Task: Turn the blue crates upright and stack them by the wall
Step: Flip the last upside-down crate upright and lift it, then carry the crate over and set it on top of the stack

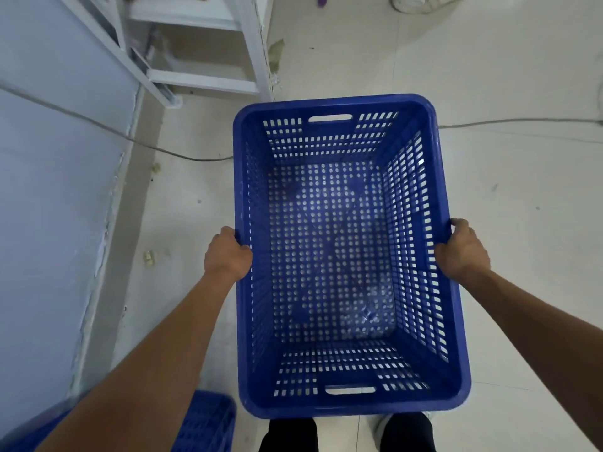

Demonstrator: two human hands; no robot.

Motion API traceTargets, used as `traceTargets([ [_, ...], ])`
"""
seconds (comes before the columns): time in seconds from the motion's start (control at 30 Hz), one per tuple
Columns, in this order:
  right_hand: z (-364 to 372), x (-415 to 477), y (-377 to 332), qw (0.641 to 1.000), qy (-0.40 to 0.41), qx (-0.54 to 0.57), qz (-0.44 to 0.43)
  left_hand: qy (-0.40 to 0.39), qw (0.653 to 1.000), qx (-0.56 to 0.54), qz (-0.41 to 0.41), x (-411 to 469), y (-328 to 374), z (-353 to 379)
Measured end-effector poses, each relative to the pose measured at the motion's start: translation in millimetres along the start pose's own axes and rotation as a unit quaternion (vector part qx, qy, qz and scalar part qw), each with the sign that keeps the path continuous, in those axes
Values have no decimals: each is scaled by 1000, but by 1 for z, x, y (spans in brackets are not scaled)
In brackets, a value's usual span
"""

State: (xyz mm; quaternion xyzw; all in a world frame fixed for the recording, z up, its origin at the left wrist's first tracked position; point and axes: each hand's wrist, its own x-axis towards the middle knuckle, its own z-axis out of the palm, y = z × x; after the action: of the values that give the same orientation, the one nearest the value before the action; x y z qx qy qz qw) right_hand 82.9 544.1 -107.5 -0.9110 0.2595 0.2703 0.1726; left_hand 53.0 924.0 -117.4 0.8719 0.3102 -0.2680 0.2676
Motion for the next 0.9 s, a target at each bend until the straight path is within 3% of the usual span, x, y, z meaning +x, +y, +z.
traceTargets([
  [0.23,-3,8,14,1000,-18,1,17,-26,999,39,-27,-1,1,3],
  [0.43,-15,2,23,1000,-6,-18,5,-11,999,32,-3,-14,11,-6],
  [0.67,-100,-57,34,998,-5,-58,-40,-5,999,43,17,-91,57,-60],
  [0.9,-227,-149,61,995,12,-50,-81,39,997,53,31,-228,112,-120],
])
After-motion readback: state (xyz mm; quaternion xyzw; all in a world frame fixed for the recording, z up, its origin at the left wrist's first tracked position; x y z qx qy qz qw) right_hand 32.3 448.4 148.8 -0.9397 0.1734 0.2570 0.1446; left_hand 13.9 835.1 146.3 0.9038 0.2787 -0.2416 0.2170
